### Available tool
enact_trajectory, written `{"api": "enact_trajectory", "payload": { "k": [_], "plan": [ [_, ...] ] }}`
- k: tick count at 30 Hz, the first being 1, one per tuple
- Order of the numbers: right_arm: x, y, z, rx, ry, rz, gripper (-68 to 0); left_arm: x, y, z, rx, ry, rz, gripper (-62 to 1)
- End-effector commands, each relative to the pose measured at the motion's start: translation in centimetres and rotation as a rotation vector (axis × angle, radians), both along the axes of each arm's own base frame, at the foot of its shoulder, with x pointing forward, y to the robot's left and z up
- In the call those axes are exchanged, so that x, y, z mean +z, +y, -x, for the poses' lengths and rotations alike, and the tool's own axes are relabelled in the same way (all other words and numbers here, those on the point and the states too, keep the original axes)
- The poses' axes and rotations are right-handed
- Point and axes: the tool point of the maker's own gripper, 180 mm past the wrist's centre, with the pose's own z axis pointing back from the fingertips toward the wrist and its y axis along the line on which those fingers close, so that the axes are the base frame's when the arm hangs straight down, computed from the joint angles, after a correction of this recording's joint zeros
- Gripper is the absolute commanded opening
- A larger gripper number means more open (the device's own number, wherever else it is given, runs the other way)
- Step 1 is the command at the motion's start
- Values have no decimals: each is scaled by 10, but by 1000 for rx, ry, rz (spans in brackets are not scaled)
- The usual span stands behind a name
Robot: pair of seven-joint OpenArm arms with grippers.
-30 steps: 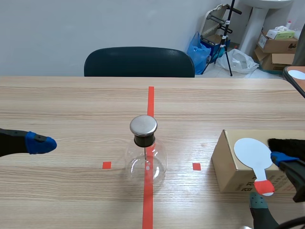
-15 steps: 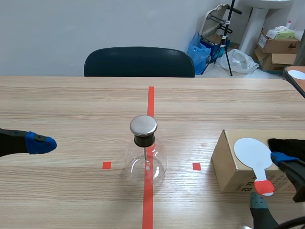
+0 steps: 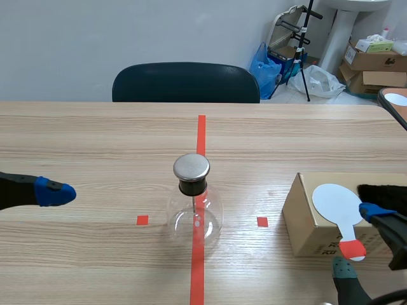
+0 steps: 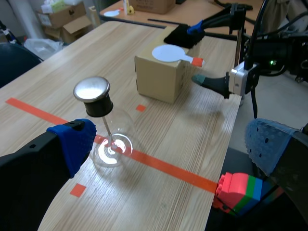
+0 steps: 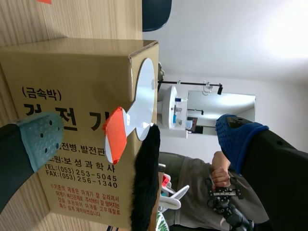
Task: Do the electroscope experiment
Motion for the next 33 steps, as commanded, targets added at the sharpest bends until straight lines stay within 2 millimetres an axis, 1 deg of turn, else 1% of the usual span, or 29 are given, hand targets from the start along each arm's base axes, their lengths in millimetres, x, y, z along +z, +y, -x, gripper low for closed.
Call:
{"api": "enact_trajectory", "payload": {
  "k": [1, 5, 9, 15, 18, 21, 24, 27, 30, 33],
  "plan": [
    [14, -2, -4, 2, -71, 13, 4, 5, -3, 1, 1, -2, 36, 14],
    [14, -2, -2, 0, -68, 10, 4, 6, -3, 1, 1, -2, 37, 14],
    [9, -2, 7, -2, -41, 8, 4, 6, -3, 0, 1, -6, 38, 14],
    [-3, -1, 38, -20, 48, -14, 4, 9, -3, -4, 0, -26, 38, 14],
    [-2, -3, 54, -46, 83, -40, 4, 9, -3, -4, 0, -25, 38, 14],
    [7, -6, 64, -73, 91, -84, 4, 12, -2, -8, 21, -27, 59, 14],
    [21, -3, 70, -72, 88, -154, 4, 19, 6, -22, 111, -54, 89, 14],
    [32, -3, 74, -81, 109, -224, 4, 20, 13, -36, 184, -48, 93, 14],
    [44, -5, 71, -95, 160, -321, 4, 15, 17, -49, 202, -15, 53, 14],
    [61, -3, 63, -87, 203, -433, 4, 15, 27, -68, 264, 8, 26, 14]
  ]
}}
